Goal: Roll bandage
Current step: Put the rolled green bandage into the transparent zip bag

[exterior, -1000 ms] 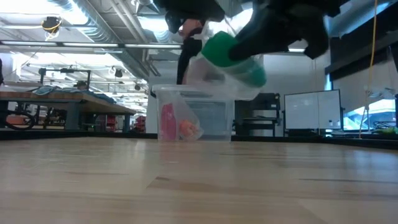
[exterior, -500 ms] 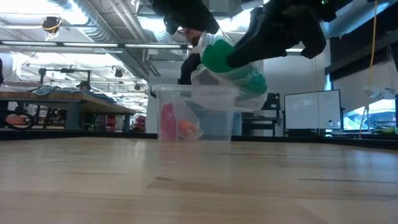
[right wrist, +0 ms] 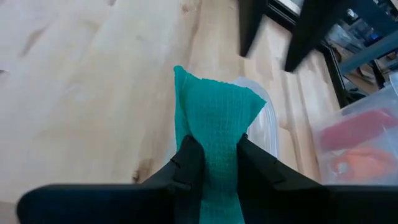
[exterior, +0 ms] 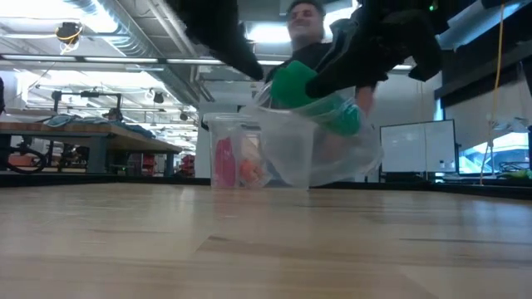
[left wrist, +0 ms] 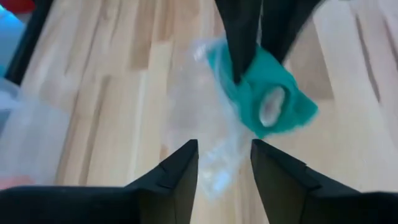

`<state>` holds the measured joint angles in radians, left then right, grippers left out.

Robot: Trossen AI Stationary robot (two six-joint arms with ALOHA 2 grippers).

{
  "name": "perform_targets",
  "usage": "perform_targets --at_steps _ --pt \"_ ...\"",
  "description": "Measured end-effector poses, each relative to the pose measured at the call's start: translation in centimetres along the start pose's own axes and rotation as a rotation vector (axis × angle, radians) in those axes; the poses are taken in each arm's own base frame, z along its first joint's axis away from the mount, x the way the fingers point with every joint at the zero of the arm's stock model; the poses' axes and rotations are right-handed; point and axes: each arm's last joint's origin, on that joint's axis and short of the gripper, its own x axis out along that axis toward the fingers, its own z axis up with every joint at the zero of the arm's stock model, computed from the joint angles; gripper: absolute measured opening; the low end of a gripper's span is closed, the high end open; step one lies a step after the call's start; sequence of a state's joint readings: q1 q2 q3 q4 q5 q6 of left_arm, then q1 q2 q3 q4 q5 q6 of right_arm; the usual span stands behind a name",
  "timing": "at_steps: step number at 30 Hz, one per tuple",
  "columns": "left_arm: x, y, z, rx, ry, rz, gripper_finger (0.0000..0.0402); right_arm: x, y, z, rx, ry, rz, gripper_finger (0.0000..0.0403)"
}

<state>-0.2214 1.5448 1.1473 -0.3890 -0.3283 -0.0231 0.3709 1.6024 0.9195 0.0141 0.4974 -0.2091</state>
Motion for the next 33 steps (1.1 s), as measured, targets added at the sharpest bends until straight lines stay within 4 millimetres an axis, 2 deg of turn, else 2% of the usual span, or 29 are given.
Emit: perform_targets --at_steps 5,10,23,26,30,33 --pt "-0.1 -0.2 -1.1 -0.010 0.097 0.003 0.0142 0.4 -0.7 -0.2 0.018 0.011 -0.013 0.0074" --pt "1.4 -0.4 -2.8 0.045 0.139 0.071 0.0134 0.5 -0.9 -0.2 0.023 0.004 -0.005 0.0074" --pt "4.9 -1.1 -3.1 0.250 0.107 0.221 0.0129 0.7 -1.3 -0.2 0.030 -0.001 -0.013 0.0074" --pt "4.9 -1.4 -2.8 0.282 0.075 0.221 0.0100 0.7 -1.3 -0.2 0.031 0.000 -0.019 0.0074" --pt "3.9 -1.8 -2.4 0.303 0.048 0.208 0.0022 0.7 -1.3 -0.2 0.022 0.002 -0.026 0.0074" --pt "2.9 -2.1 -2.0 0.284 0.022 0.186 0.0015 0.6 -1.4 -0.2 -0.003 0.011 -0.051 0.0074"
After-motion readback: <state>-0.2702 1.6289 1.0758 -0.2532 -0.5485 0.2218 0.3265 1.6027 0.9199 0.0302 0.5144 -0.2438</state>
